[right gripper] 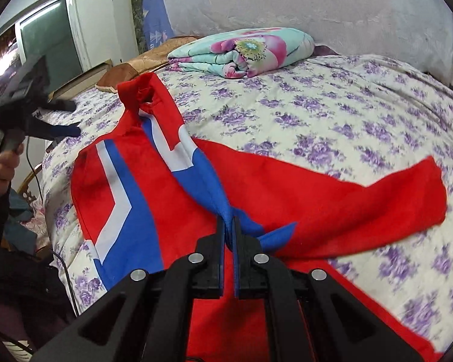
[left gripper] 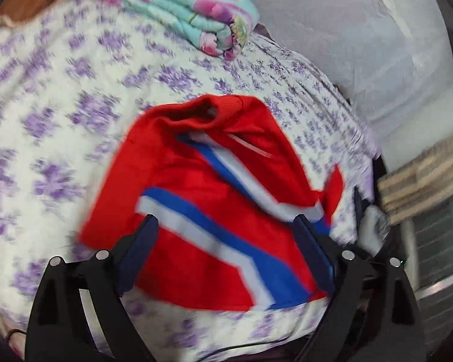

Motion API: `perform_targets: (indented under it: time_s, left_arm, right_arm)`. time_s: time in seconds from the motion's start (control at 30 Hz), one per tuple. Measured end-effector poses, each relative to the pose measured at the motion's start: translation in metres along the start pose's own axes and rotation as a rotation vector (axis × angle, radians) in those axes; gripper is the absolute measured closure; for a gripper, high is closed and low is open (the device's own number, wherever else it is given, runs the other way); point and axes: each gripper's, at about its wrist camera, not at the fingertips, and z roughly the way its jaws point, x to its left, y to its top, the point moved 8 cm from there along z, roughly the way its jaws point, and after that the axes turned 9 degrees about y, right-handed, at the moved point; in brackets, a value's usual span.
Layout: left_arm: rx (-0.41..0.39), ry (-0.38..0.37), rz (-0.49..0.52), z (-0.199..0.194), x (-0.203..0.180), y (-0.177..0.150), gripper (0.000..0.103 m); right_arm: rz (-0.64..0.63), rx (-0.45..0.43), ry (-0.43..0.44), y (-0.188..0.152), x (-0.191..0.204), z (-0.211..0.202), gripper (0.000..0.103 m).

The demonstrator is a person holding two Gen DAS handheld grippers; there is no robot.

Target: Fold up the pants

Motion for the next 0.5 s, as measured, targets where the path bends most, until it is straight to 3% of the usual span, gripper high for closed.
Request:
perform_targets:
  time_s: [0.27, 0.5]
  left_arm:
    - [0.008, 0.03, -0.14, 0.016, -0.013, 0.044, 0.013]
    - [0.047, 0.094, -0.177, 0.042, -0.011, 0.057, 0.013]
  right_arm:
    - [-0.023, 0.019, -0.013, -0.02, 0.003, 0.01, 0.098]
    - [-0.046, 0.035, -0.013, -0.033, 0.005, 0.015, 0.097]
